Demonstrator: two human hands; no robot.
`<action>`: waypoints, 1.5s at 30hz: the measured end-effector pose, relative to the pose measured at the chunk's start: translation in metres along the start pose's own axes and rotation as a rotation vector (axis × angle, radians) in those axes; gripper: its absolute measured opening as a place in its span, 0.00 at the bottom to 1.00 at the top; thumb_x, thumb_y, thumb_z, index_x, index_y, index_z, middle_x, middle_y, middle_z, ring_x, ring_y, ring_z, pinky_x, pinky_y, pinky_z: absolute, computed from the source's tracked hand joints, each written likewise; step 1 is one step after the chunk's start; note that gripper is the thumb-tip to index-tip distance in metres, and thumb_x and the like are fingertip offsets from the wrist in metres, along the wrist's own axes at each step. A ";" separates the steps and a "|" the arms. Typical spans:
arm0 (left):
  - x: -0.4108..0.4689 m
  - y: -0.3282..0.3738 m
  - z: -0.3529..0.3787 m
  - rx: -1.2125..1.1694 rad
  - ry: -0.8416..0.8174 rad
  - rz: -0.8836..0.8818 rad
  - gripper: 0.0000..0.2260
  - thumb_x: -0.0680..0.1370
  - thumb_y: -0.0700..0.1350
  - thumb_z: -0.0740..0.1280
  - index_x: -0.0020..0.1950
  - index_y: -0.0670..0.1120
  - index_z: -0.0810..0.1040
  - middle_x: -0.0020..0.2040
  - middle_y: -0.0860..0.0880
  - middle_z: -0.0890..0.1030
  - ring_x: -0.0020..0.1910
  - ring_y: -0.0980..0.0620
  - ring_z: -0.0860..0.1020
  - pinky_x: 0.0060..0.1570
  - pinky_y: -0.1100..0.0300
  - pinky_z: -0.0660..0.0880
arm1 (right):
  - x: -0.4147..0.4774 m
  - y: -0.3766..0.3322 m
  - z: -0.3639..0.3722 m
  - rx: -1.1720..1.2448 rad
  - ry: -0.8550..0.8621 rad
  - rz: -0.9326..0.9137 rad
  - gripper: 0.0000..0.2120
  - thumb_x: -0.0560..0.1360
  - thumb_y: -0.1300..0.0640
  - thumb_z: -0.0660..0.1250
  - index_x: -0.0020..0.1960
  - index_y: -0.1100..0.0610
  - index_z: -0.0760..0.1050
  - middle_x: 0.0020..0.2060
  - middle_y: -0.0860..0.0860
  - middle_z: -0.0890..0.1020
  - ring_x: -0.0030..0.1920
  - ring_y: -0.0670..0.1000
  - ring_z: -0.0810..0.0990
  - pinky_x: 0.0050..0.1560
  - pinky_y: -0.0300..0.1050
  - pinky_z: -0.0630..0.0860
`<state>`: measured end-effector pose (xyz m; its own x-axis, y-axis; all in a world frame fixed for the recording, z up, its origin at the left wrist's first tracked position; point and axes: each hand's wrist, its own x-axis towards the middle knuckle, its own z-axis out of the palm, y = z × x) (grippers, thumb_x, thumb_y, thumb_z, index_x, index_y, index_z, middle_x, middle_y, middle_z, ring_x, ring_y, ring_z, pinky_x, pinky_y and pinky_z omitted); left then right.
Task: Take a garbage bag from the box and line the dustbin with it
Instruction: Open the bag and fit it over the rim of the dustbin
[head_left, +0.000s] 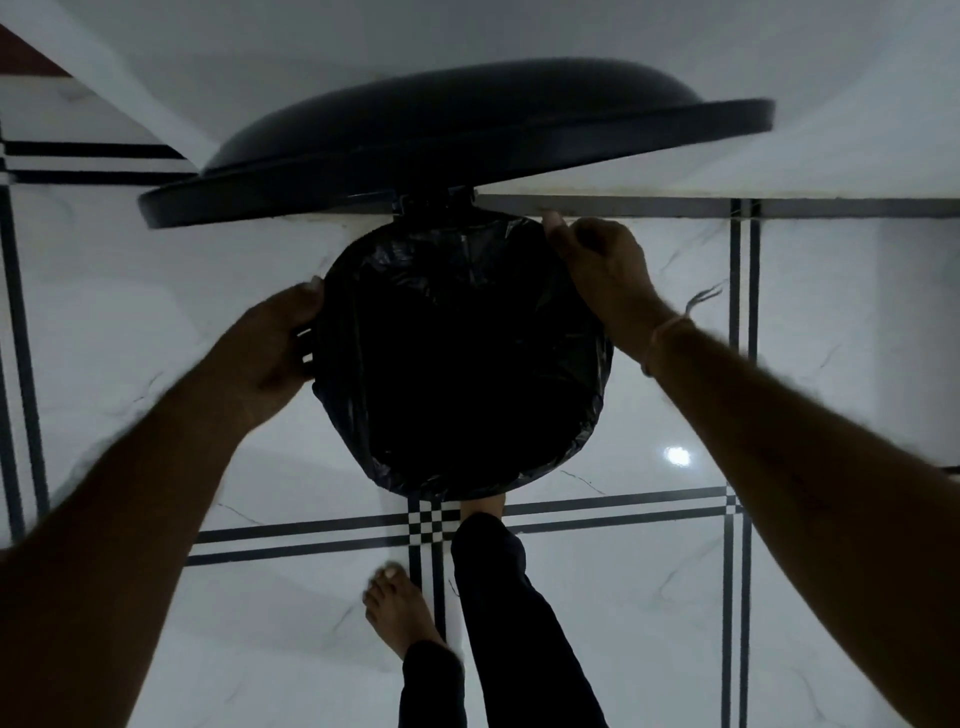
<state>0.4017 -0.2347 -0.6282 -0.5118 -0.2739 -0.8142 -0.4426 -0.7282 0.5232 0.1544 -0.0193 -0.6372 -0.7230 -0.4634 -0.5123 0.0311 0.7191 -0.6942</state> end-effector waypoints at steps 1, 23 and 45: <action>0.001 -0.008 -0.006 -0.002 0.000 -0.015 0.13 0.83 0.55 0.63 0.57 0.50 0.85 0.55 0.50 0.86 0.55 0.50 0.82 0.57 0.57 0.76 | -0.004 0.000 0.002 -0.040 0.026 0.017 0.30 0.77 0.30 0.60 0.39 0.59 0.73 0.34 0.53 0.75 0.38 0.53 0.75 0.42 0.52 0.73; -0.027 -0.042 -0.002 0.089 0.254 -0.145 0.09 0.83 0.39 0.62 0.48 0.47 0.80 0.41 0.49 0.82 0.44 0.49 0.79 0.53 0.54 0.77 | -0.038 0.015 0.002 0.154 0.013 0.289 0.21 0.85 0.45 0.60 0.61 0.63 0.78 0.45 0.53 0.79 0.44 0.50 0.78 0.52 0.49 0.77; -0.038 -0.043 0.015 0.113 0.286 -0.021 0.12 0.87 0.53 0.56 0.54 0.54 0.79 0.53 0.53 0.81 0.57 0.52 0.77 0.47 0.56 0.77 | -0.059 0.019 -0.020 0.235 -0.147 0.291 0.25 0.85 0.40 0.56 0.62 0.59 0.80 0.56 0.51 0.84 0.56 0.49 0.81 0.58 0.45 0.76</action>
<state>0.4297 -0.1835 -0.6163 -0.2812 -0.4369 -0.8544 -0.5384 -0.6652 0.5173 0.1836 0.0322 -0.6105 -0.5545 -0.3394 -0.7598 0.3896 0.7010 -0.5974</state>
